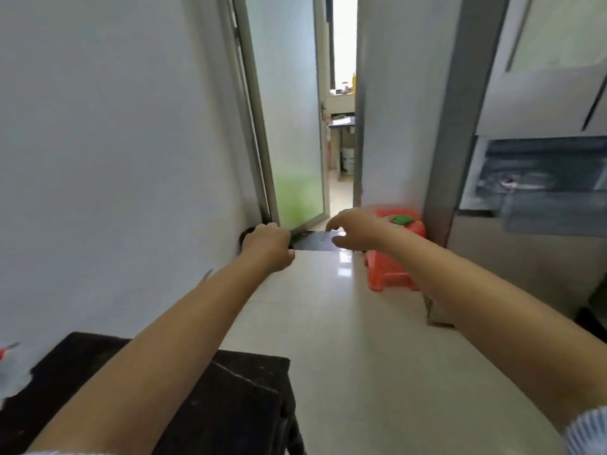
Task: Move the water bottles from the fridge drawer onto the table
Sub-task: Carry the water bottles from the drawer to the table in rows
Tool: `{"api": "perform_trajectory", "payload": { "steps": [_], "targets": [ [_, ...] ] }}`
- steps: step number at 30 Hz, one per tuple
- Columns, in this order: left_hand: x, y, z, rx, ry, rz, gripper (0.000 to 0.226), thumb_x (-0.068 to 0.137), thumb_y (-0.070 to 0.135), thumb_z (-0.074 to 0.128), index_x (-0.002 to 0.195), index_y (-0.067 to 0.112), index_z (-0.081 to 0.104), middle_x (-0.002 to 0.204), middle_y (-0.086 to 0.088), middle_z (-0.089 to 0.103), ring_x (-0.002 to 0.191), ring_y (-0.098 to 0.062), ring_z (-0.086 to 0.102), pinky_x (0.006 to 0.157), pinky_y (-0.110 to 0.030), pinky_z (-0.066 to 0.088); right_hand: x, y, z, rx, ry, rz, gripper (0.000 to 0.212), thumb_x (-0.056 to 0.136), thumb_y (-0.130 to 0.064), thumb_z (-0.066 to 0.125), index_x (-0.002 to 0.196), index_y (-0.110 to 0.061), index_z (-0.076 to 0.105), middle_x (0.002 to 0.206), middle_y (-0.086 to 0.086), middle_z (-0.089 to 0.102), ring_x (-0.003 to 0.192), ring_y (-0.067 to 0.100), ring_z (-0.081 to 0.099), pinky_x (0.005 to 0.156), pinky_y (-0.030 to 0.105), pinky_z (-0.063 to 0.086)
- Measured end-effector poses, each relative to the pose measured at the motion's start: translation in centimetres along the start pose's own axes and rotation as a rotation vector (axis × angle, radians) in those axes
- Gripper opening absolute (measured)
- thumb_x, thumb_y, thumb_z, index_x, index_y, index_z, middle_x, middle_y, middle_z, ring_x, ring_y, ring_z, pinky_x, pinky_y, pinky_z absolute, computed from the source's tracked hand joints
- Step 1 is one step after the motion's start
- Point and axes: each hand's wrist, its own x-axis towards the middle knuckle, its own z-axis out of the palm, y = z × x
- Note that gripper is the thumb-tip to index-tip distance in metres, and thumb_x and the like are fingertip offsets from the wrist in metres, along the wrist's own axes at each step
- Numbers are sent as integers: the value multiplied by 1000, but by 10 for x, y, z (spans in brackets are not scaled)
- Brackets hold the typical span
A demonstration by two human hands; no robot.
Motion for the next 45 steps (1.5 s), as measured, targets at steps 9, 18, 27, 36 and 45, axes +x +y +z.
{"api": "perform_trajectory", "payload": {
  "steps": [9, 18, 27, 36, 45],
  "targets": [
    [135, 266, 7, -87, 9, 243, 30, 88, 21, 48, 112, 8, 61, 115, -15, 61, 105, -31, 58, 76, -33, 46, -87, 272, -35, -4, -1, 327, 32, 88, -17, 51, 118, -11, 61, 125, 9, 60, 112, 24, 56, 98, 36, 46],
    [249, 461, 28, -168, -71, 359, 27, 90, 20, 45, 104, 6, 62, 106, -12, 64, 95, -27, 62, 71, -31, 46, -127, 494, -69, -3, -19, 501, 36, 90, -20, 50, 125, -13, 56, 131, 5, 58, 119, 18, 53, 100, 32, 43],
    [405, 559, 42, -99, -89, 430, 27, 90, 22, 48, 107, 5, 60, 113, -14, 61, 103, -31, 59, 81, -35, 49, -61, 652, -63, 25, -39, 569, 38, 90, -18, 48, 127, -12, 55, 133, 5, 56, 121, 18, 53, 100, 33, 44],
    [568, 628, 102, -178, -217, 419, 26, 93, 19, 46, 111, 4, 57, 120, -16, 59, 109, -32, 57, 85, -38, 47, 48, 818, -50, 50, -173, 683, 40, 91, -19, 46, 130, -12, 51, 138, 10, 50, 123, 26, 49, 101, 35, 42],
    [639, 666, 165, -293, -249, 300, 31, 92, 19, 46, 116, 1, 54, 120, -18, 51, 107, -35, 57, 84, -40, 48, 139, 935, 28, -54, -290, 655, 46, 86, -16, 53, 130, -3, 45, 135, 22, 47, 121, 34, 47, 100, 38, 42]
  ]
}}
